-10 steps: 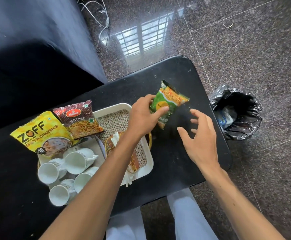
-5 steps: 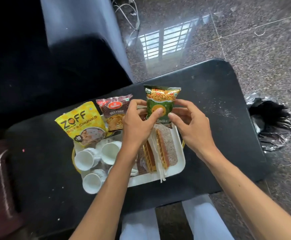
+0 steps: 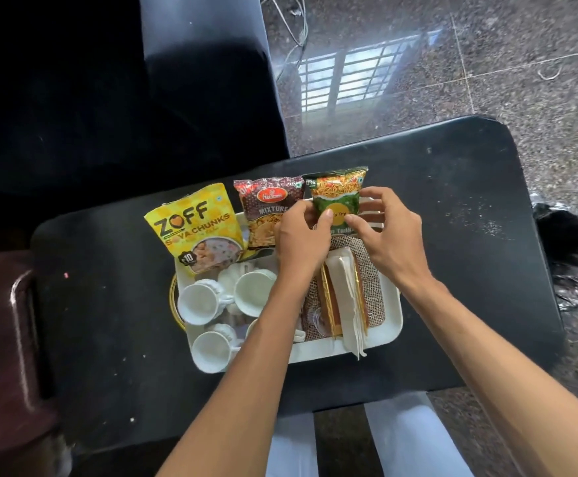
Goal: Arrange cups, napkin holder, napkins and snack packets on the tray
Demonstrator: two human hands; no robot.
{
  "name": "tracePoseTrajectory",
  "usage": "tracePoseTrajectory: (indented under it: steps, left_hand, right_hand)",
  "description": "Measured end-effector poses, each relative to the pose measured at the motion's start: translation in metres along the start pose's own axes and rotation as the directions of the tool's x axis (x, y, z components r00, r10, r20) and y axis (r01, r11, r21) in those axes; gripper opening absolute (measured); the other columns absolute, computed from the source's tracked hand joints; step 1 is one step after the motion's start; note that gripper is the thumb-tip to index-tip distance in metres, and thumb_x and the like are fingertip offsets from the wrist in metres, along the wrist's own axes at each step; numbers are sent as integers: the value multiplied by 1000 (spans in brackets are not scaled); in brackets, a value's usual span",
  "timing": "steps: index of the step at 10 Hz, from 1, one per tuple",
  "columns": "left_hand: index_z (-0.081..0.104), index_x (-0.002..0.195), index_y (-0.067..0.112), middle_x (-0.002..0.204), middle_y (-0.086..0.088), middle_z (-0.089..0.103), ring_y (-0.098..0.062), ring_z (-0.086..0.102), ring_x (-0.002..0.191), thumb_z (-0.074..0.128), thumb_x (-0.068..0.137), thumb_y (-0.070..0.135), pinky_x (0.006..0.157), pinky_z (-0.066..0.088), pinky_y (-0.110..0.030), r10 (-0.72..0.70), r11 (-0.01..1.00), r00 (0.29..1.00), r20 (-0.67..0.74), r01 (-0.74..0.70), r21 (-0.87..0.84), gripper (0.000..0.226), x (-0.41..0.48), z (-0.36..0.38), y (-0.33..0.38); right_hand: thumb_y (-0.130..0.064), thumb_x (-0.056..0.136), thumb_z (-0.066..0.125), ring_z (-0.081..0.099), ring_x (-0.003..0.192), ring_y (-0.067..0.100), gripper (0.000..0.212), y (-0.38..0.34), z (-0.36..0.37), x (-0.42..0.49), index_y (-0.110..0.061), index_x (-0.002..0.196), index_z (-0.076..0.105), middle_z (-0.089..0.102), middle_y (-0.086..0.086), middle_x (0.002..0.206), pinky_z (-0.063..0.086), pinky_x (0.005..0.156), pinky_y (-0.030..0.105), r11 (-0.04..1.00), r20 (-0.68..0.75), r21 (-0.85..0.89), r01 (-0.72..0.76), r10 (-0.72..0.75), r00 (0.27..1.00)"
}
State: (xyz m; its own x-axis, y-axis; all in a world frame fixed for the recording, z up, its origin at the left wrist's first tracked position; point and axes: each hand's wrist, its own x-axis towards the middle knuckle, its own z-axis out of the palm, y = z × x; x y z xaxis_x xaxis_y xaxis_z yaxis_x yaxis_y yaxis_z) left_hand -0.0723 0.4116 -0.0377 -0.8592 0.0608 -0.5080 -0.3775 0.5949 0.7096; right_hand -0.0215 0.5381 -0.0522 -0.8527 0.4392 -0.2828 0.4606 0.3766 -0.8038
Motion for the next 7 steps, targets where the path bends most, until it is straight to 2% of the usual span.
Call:
tracePoseTrajectory:
  steps: [2,3,4,5,6,7]
  left_hand:
    - [71,115,17,108,2,75,-19,69,104,61,100,28,96,57,-43,-13,1000,997,81,12,3,21,-3,6,-2]
    - [70,115,18,103,9,69,-15,67,103,60,100,29,96,57,-43,-20,1000,994,110,21,-11,21,-5,7,-4]
    - [68,122,17,107,10,66,-9,61,103,60,101,29,101,54,-41,-30,999,994,102,32,-16,26,-6,8,-5]
    - [56,142,12,137,-3,65,-13,59,122,61,101,30,101,45,-28,-55,998,993,100,59,-33,45,-11,4,-1]
    - [57,142,14,142,-4,63,-17,58,132,61,101,30,101,45,-28,-27,998,994,105,33,-56,44,-18,-3,3]
    - [56,143,14,142,-4,63,-13,59,128,60,101,33,101,47,-26,-4,998,995,99,10,-62,47,-26,-14,7]
  right_hand:
    - [-27,88,74,64,90,0,43,12,5,-1,-17,126,57,63,-15,104,48,74,9,999,-3,-39,-16,16,1000]
    - [-27,88,74,63,90,-2,43,15,4,1,-17,126,57,64,-14,107,47,69,4,999,7,-39,-21,21,1000]
    - [-26,88,74,64,94,3,43,15,2,1,-15,126,56,66,-9,111,46,71,4,999,13,-47,-13,13,1000]
    - [-24,88,74,64,97,9,43,10,-4,-1,-11,125,57,68,1,115,52,77,15,998,-1,-68,6,-6,1000]
    - [-24,90,72,61,103,14,41,4,-13,-8,-9,125,58,66,5,120,54,88,27,991,-2,-124,51,-52,999]
    - [-22,91,69,53,115,19,39,-6,-19,-19,-8,126,59,61,8,124,41,92,19,915,-4,-342,213,-228,974]
